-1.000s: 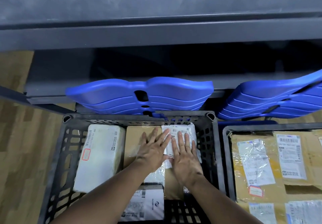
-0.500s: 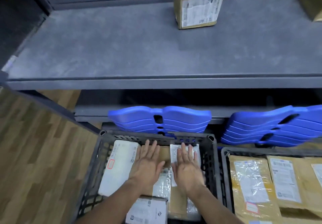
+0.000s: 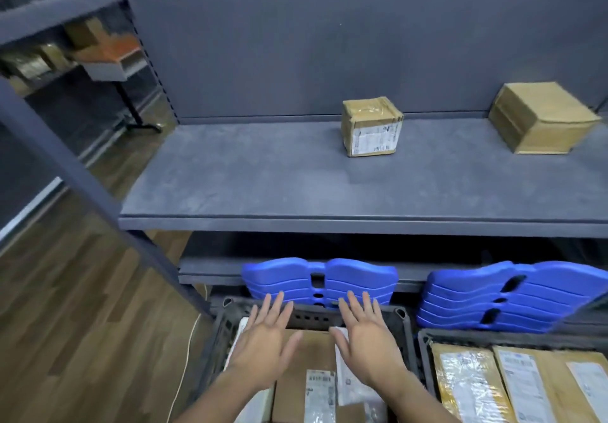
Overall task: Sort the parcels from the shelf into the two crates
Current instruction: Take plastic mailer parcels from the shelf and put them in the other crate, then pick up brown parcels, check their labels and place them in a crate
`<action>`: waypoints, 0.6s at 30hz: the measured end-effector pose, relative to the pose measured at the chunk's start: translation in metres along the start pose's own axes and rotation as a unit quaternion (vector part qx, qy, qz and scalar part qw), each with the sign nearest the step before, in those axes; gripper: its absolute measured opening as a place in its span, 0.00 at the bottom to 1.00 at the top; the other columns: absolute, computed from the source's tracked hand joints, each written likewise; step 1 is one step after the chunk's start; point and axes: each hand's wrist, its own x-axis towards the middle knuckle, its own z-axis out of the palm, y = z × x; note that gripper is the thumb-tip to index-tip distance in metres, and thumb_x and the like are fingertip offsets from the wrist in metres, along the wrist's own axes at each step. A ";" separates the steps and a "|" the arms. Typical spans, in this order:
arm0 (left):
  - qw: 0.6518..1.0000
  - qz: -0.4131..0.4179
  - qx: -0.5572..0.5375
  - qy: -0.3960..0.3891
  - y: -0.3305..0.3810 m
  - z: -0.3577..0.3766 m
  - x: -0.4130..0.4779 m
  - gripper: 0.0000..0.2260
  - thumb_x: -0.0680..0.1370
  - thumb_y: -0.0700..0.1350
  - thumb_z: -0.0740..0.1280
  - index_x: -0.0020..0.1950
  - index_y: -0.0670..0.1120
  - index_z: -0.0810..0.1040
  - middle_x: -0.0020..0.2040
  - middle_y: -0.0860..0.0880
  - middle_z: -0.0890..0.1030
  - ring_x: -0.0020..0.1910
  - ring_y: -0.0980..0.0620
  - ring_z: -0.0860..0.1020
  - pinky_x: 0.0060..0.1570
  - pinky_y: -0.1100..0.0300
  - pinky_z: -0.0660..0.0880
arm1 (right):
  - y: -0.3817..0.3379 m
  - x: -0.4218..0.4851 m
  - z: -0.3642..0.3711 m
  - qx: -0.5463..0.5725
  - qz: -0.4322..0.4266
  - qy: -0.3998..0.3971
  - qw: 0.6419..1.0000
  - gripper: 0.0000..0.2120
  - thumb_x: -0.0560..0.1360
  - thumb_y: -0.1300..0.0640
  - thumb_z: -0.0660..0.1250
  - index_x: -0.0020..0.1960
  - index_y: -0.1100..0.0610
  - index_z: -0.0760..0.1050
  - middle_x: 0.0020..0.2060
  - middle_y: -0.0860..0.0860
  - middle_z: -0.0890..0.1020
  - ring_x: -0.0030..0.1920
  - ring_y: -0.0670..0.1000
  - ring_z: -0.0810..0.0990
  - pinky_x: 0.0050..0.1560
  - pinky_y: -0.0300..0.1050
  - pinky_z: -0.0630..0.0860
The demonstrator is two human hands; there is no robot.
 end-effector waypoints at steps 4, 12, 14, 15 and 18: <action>1.000 0.025 -0.008 0.015 -0.009 -0.033 0.002 0.56 0.64 0.75 0.19 0.85 0.51 0.49 0.82 0.55 0.39 0.84 0.50 0.38 0.79 0.54 0.33 | -0.009 0.008 -0.032 -0.002 -0.002 0.014 1.000 0.30 0.78 0.39 0.54 0.63 0.56 0.85 0.63 0.56 0.84 0.64 0.62 0.83 0.68 0.58 0.76; 0.997 0.066 -0.011 0.038 -0.008 -0.085 0.023 0.37 0.80 0.68 0.40 0.85 0.50 0.53 0.85 0.53 0.48 0.85 0.49 0.46 0.81 0.53 0.39 | -0.012 0.011 -0.096 0.092 0.000 0.069 0.993 0.31 0.86 0.40 0.49 0.84 0.55 0.53 0.84 0.54 0.52 0.84 0.57 0.47 0.81 0.48 0.40; 0.994 0.078 -0.027 0.067 -0.008 -0.105 0.038 0.31 0.83 0.63 0.49 0.81 0.49 0.66 0.82 0.51 0.63 0.82 0.47 0.61 0.81 0.51 0.54 | -0.004 0.020 -0.108 0.122 -0.011 0.113 0.986 0.29 0.86 0.45 0.55 0.84 0.55 0.56 0.84 0.53 0.56 0.84 0.55 0.50 0.81 0.45 0.41; 0.990 0.092 -0.028 0.105 -0.007 -0.119 0.049 0.30 0.82 0.62 0.51 0.76 0.48 0.74 0.77 0.50 0.74 0.76 0.46 0.71 0.77 0.49 0.65 | -0.001 0.025 -0.115 0.135 -0.011 0.137 0.981 0.28 0.86 0.46 0.56 0.82 0.57 0.60 0.82 0.54 0.60 0.83 0.55 0.55 0.81 0.44 0.43; 0.964 0.146 -0.016 0.220 0.005 -0.171 0.095 0.25 0.79 0.60 0.55 0.63 0.47 0.84 0.57 0.48 0.86 0.55 0.42 0.83 0.57 0.48 0.78 | 0.009 0.045 -0.133 0.183 0.017 0.225 0.957 0.22 0.82 0.52 0.65 0.72 0.61 0.75 0.70 0.58 0.79 0.72 0.59 0.75 0.75 0.48 0.66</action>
